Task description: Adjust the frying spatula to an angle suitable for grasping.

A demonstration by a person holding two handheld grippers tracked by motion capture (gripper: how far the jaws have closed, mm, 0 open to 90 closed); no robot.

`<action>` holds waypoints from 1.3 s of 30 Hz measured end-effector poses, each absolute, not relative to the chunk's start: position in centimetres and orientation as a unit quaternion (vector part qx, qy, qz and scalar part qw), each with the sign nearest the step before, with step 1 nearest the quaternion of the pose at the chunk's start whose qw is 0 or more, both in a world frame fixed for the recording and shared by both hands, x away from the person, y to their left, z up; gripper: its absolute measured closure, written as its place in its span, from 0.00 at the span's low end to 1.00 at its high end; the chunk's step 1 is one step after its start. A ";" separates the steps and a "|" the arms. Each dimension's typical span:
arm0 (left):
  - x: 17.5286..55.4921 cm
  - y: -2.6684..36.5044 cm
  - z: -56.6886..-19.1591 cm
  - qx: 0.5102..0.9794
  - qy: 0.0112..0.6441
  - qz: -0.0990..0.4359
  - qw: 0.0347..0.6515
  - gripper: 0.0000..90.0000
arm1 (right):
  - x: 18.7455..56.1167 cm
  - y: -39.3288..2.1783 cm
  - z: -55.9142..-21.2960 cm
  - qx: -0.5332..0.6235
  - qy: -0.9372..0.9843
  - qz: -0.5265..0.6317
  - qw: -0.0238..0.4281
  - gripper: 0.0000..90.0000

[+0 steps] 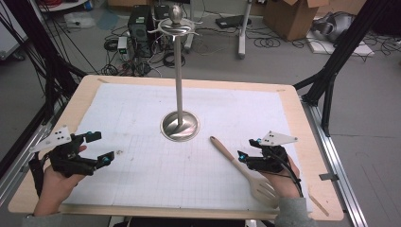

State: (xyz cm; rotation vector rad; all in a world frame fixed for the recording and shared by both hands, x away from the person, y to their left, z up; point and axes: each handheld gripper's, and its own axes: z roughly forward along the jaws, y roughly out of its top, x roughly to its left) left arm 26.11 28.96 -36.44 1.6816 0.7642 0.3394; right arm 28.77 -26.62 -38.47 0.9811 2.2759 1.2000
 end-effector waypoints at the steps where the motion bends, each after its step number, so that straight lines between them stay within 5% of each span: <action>1: 26.1 29.0 -36.4 0.722 0.329 0.147 0.591 0.03 | 28.7 -26.6 -38.3 0.351 0.809 0.431 0.192 0.31; 7: 26.1 29.0 -36.3 0.720 0.329 0.148 0.593 0.03 | 28.0 -26.1 -37.8 0.339 0.810 0.443 0.179 0.17; 39: 26.7 29.3 -36.7 0.718 0.330 0.139 0.596 0.03 | 28.2 -25.8 -39.8 0.363 0.810 0.431 0.164 0.17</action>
